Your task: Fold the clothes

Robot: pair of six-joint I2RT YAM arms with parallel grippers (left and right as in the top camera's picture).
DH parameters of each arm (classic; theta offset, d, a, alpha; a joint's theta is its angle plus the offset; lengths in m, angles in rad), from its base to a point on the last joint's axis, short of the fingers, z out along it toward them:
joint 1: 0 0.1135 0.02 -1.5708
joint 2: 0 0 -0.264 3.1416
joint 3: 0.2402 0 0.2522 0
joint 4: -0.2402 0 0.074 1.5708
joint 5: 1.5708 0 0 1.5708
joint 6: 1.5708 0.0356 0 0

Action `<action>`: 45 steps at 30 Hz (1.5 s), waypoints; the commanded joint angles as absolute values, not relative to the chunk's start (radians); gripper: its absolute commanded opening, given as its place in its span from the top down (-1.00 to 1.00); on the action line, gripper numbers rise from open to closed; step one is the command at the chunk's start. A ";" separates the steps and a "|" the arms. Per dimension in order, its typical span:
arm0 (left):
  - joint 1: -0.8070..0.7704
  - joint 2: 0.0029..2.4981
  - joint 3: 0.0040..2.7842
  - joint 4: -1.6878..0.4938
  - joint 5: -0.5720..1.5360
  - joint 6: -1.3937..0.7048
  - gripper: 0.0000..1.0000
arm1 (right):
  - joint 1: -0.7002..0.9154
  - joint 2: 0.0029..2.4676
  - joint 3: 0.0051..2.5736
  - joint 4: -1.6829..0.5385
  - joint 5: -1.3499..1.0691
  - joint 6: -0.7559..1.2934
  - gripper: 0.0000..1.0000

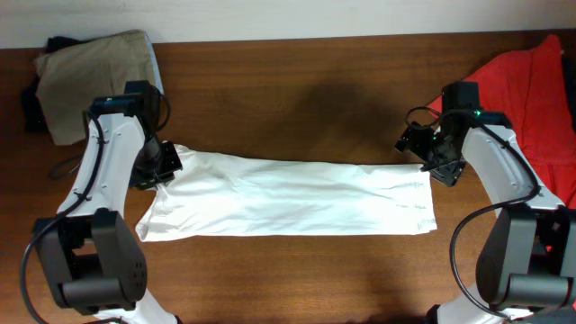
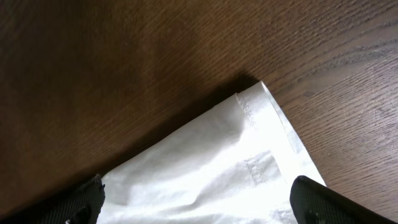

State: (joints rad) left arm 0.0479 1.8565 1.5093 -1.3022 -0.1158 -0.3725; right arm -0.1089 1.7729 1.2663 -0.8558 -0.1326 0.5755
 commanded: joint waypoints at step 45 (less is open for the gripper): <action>0.030 2.132 1.420 -1.022 -0.057 -0.386 0.99 | 0.001 1.898 1.163 -0.858 0.003 0.479 0.92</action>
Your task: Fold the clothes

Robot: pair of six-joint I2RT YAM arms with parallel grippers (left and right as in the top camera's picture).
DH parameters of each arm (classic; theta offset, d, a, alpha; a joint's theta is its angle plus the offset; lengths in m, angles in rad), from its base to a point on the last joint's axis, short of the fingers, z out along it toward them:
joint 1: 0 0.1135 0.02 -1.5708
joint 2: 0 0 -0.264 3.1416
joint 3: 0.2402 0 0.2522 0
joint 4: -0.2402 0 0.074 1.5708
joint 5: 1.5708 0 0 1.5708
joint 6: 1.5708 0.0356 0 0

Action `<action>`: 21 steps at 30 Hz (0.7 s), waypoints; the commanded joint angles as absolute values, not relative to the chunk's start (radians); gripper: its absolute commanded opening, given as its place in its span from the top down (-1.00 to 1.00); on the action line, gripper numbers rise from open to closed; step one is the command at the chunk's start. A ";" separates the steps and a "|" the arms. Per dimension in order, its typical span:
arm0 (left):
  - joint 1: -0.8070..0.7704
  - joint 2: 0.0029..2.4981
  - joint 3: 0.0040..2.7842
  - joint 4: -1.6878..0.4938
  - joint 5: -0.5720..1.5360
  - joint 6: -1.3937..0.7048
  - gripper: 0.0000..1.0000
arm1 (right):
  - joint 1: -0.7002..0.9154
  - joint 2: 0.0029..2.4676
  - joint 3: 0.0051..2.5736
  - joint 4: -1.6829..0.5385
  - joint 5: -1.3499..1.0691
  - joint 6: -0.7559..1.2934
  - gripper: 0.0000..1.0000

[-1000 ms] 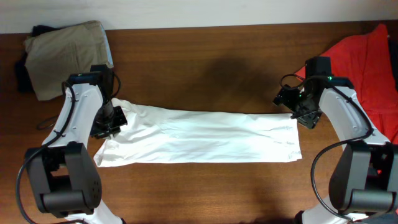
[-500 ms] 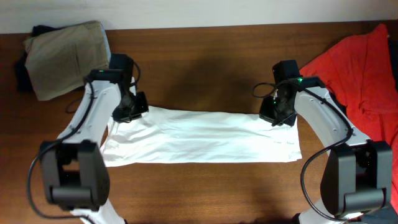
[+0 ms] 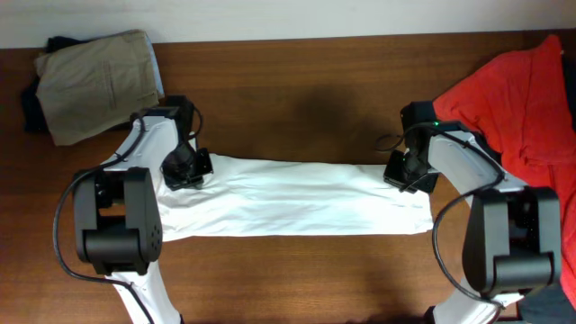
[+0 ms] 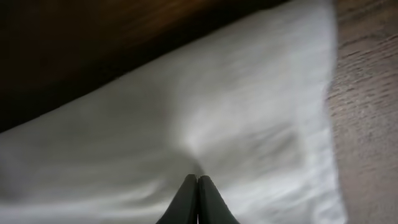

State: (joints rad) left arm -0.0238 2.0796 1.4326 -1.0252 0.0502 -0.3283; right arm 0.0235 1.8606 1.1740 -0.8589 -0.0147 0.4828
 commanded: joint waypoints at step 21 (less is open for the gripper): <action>0.300 2.132 1.420 -1.002 -0.102 -0.404 0.99 | -0.015 1.939 1.163 -0.720 0.040 0.479 0.92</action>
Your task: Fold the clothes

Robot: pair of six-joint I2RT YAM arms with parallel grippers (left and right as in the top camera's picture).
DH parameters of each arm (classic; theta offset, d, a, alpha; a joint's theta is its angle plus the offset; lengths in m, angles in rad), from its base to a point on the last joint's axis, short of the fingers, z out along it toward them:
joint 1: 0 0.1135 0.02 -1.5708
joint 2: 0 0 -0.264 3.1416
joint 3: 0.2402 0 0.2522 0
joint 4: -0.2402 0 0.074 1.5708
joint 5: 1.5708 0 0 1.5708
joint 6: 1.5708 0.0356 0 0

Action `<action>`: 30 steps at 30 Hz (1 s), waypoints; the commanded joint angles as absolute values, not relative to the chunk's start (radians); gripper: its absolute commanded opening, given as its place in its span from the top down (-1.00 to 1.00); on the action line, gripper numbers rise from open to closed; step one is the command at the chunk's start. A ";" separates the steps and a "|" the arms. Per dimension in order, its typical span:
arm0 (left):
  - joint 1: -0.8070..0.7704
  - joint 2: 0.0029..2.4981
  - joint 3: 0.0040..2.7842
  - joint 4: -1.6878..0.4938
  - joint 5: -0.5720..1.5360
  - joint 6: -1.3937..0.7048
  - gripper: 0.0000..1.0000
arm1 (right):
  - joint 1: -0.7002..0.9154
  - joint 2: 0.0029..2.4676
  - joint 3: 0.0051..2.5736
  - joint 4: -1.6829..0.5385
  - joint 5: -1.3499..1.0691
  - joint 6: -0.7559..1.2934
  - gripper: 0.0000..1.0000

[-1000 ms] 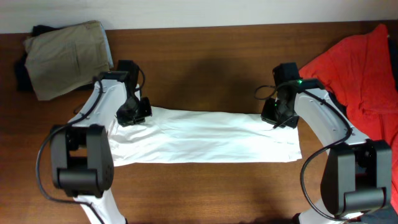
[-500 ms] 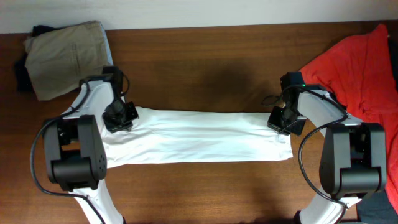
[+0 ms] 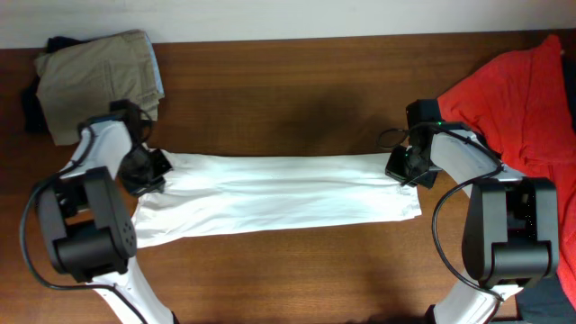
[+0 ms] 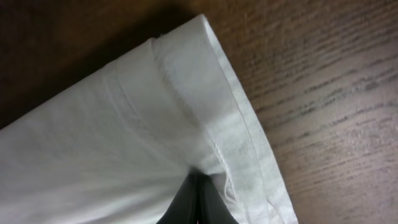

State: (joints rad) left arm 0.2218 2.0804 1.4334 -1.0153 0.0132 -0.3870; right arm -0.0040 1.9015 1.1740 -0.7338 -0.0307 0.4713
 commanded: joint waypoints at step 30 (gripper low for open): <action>0.366 2.001 1.696 -1.244 0.073 -0.404 -0.98 | -0.225 1.922 1.336 -0.942 -0.443 -0.024 -0.97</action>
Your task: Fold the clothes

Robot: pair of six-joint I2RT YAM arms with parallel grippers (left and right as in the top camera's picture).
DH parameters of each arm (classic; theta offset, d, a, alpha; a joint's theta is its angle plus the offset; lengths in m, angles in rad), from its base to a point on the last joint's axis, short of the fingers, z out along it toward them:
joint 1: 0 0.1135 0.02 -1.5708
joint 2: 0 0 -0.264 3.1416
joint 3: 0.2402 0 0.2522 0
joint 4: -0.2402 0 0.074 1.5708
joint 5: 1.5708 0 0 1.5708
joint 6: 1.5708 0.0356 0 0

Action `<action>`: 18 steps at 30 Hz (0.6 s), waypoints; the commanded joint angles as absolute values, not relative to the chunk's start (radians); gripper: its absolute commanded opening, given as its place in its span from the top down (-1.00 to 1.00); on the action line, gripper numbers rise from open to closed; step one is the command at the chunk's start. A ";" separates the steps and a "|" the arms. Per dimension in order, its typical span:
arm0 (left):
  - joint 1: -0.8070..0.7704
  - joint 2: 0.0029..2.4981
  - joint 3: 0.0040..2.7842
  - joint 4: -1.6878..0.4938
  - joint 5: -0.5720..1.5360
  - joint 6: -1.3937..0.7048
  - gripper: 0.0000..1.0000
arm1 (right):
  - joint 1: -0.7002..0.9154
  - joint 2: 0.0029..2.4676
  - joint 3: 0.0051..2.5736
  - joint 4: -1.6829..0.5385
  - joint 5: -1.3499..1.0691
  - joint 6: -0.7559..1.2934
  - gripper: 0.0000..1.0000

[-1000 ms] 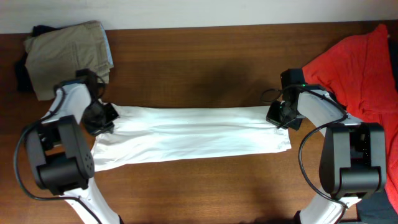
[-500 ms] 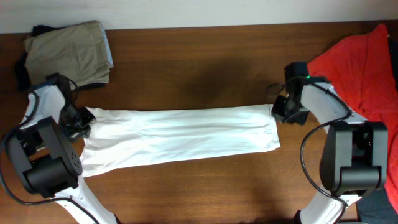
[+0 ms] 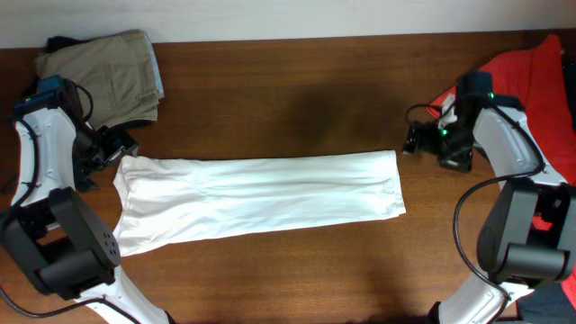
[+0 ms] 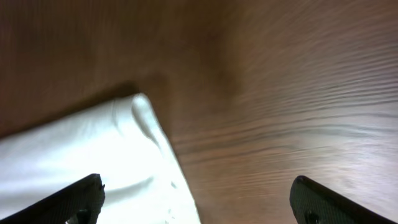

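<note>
A long white garment (image 3: pixel 261 198) lies flat across the table as a folded strip. Its right end corner (image 4: pixel 134 149) shows in the right wrist view. My right gripper (image 3: pixel 418 139) hovers just past that right end, over bare wood. It is open (image 4: pixel 196 196), with the fingertips (image 4: pixel 84 196) wide apart and nothing between them. My left gripper (image 3: pixel 112 148) is at the strip's far left corner. Whether it holds the cloth is hidden from the overhead view.
A folded khaki garment (image 3: pixel 99 72) lies at the back left on something dark (image 3: pixel 34 103). A heap of red cloth (image 3: pixel 531 81) fills the back right corner, close behind my right arm. The brown wooden table (image 3: pixel 297 99) runs beneath everything.
My right gripper was shut on the strip's right end; now it is open and off the cloth to the right. The whole strip lies further left. My left gripper has moved left too.
First both grippers stood at the strip's far corners, the right one open over its corner. Then the right was shut on the cloth, in from the end. Later it pinched the right end's hem. Now it has let go and the strip lies shifted left.
</note>
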State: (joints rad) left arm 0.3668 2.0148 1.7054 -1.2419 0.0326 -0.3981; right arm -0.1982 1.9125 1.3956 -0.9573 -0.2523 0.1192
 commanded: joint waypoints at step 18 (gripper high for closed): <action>0.366 2.001 1.696 -1.259 0.091 -0.404 -0.99 | -0.207 1.926 1.075 -0.784 -0.632 -0.022 -0.85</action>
State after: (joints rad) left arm 0.3668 2.0148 1.7054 -1.2568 0.0757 -0.3981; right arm -0.2291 1.9102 1.1435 -0.8024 -0.6247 -0.0475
